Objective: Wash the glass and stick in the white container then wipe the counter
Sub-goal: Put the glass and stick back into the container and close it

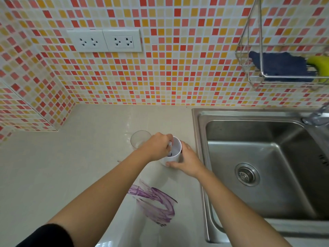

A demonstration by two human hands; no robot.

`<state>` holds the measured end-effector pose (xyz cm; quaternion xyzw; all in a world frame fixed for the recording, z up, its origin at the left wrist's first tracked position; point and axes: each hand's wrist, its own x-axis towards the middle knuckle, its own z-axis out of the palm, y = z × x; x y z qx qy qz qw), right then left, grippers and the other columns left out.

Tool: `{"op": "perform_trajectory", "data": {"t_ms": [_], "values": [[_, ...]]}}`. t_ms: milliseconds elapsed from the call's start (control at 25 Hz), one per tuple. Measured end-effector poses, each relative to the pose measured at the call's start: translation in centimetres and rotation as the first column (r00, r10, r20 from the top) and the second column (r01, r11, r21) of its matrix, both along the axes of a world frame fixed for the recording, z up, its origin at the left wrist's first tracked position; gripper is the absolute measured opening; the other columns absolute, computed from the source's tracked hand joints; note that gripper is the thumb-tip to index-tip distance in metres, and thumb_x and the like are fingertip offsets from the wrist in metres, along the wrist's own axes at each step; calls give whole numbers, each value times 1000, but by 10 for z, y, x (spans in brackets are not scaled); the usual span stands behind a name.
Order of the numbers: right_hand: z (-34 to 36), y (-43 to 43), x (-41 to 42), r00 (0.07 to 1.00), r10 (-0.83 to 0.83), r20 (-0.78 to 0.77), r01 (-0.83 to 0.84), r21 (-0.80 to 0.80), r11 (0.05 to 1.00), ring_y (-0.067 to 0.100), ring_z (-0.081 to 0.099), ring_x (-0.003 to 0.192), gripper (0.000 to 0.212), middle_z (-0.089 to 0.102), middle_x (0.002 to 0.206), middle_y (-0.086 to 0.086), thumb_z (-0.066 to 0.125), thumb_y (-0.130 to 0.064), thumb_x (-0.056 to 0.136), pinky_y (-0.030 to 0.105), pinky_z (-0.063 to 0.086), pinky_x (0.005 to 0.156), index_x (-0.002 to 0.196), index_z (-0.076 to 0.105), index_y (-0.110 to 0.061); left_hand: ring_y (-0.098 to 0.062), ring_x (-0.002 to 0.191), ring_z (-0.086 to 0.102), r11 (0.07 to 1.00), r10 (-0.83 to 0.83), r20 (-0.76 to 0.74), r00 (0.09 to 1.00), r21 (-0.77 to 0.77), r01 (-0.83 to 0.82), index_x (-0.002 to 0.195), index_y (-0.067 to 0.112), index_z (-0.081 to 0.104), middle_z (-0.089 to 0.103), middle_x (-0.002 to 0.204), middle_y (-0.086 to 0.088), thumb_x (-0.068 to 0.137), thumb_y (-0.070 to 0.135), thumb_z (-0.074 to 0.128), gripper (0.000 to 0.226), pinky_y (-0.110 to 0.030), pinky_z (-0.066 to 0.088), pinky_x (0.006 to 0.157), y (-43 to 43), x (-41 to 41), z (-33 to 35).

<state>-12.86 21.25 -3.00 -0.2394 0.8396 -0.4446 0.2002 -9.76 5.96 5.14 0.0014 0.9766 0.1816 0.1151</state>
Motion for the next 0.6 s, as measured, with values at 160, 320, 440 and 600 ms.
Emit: {"op": "perform_trajectory", "data": {"t_ms": [160,320,440,600], "values": [[2,1,1,1000,-22,16,23,-37,999,8,47,115,92,47,128,-6,83,-46,56,27,41,95,134,36,-29,-15,90,59,975,58,-12,998,214,-55,121,13,58,65,115,-7,84,19,64,38,-30,52,84,-16,3,10],[-5,-1,4,995,-55,81,62,-80,995,6,50,114,93,51,126,-12,88,-39,51,25,42,91,129,39,-30,-18,121,51,965,157,-132,979,230,-124,139,14,41,51,138,-8,82,12,62,62,-29,41,103,-52,10,18],[-11,-5,7,983,-96,159,117,-129,985,9,55,110,82,57,120,-11,89,-28,55,21,45,83,123,42,-29,-27,144,12,984,168,46,985,47,-170,151,22,7,9,159,-6,76,28,72,100,-40,22,114,-76,21,1],[-4,4,9,974,-161,157,181,-123,976,9,55,107,83,52,122,-9,88,-42,48,29,50,87,118,43,-35,-33,135,31,922,311,115,944,203,-329,148,29,12,20,150,-10,68,29,79,104,-42,36,107,-78,28,-31]]}}
